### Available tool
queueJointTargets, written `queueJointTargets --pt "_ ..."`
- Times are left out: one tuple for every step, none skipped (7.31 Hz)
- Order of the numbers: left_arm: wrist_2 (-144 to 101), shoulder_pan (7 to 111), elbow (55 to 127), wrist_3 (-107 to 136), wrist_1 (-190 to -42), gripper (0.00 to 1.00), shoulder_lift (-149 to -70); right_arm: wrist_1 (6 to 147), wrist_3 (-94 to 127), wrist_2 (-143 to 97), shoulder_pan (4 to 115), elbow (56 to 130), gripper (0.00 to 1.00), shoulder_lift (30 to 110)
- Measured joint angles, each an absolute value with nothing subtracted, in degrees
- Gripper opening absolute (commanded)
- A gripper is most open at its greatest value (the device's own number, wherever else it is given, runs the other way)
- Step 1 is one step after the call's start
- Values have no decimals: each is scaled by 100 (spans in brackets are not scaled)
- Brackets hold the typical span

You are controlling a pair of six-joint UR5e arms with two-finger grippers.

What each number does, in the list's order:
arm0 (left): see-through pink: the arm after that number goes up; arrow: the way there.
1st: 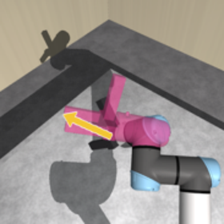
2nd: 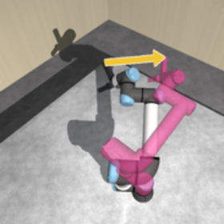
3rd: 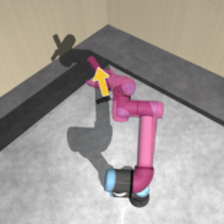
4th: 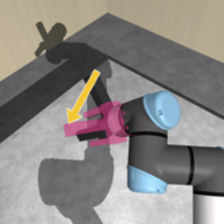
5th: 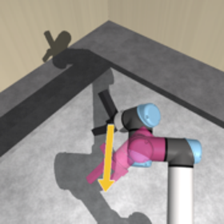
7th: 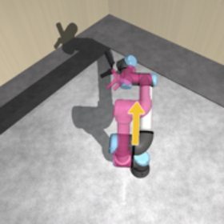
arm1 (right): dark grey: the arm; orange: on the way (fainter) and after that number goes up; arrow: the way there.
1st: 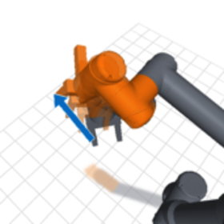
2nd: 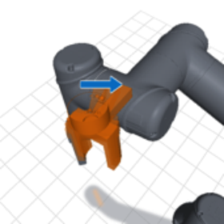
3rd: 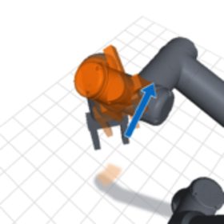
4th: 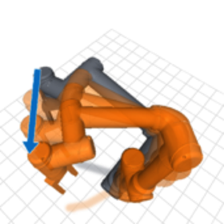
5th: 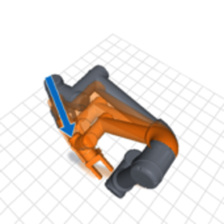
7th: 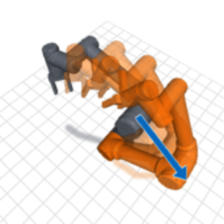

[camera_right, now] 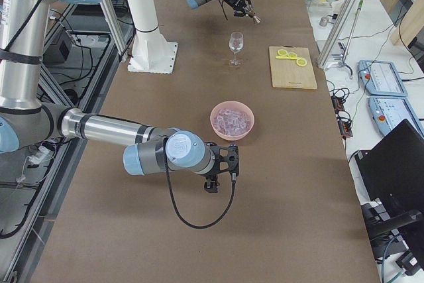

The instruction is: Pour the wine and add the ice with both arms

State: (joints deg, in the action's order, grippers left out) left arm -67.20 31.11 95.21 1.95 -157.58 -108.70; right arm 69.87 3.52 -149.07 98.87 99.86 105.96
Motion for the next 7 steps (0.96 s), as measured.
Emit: queueJointTargets --pt "-7520 3618 9553 624 -15721 0 -10618 6987 354 -14906 9887 10004 100 10601" --pt "-8055 3998 9561 944 -15701 0 -10407 6987 357 -14904 9888 10031 100 10612" --pt "-8292 4187 9560 1255 -15697 0 -10212 6989 359 -14901 9888 10072 100 10627" --pt "-8404 4269 9559 1754 -15701 0 -10010 6993 360 -14878 9888 10109 100 10635" --pt "-8464 4302 9557 2354 -15712 0 -9824 6995 360 -14824 9888 10125 100 10634" --pt "-8497 4321 9559 3104 -15719 0 -9644 6996 360 -14772 9888 10130 100 10630" --pt "-8569 4362 9554 3778 -15703 0 -9471 6996 360 -14728 9888 10132 100 10622"
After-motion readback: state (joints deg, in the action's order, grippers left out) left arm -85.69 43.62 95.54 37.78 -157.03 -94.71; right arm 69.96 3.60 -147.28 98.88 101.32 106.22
